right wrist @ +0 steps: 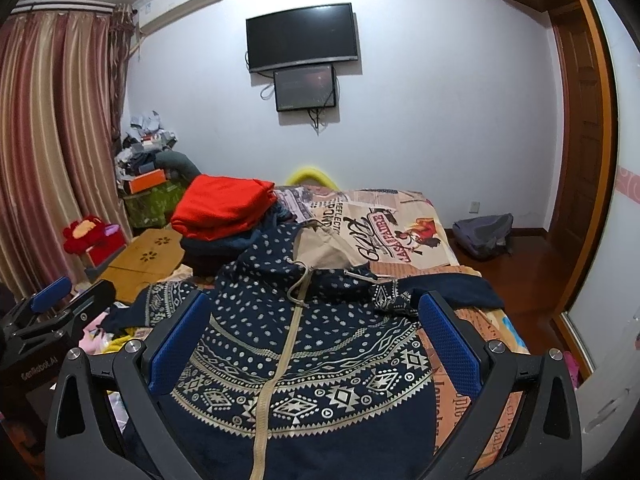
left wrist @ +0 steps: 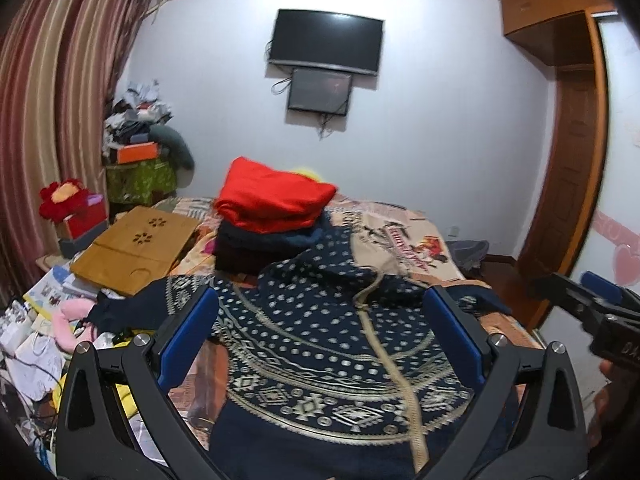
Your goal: Fold large clothes
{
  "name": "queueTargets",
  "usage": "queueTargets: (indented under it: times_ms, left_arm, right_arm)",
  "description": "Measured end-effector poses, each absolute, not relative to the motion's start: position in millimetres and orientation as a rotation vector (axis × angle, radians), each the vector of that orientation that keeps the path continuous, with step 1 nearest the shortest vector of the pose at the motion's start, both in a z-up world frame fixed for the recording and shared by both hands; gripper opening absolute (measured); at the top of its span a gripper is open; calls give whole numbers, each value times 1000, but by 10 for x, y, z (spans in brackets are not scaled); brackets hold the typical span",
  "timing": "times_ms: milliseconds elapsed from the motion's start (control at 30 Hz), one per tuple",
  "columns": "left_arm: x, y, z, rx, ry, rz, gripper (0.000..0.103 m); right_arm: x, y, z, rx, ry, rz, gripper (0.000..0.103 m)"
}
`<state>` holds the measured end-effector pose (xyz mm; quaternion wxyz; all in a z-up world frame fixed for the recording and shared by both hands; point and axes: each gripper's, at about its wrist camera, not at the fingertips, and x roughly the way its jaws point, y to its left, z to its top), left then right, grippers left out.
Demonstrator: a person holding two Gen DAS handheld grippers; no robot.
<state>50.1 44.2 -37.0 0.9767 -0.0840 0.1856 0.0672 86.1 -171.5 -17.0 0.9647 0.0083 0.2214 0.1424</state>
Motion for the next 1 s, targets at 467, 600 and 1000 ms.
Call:
queueTargets:
  times_ms: [467,600,1000]
  left_arm:
    - [1099,1898,-750,-333,451,338,103]
    - [1358,2472,-1085,-412,566,358,103]
    - [1699,3777,-2438,-987,848,207,83]
  right_arm:
    - [1572,-1519,-393,0,563,272,103]
    - [1910,-1527,-647,37,671,264,103]
    - [2397,-1743,-1123,104,859,160,103]
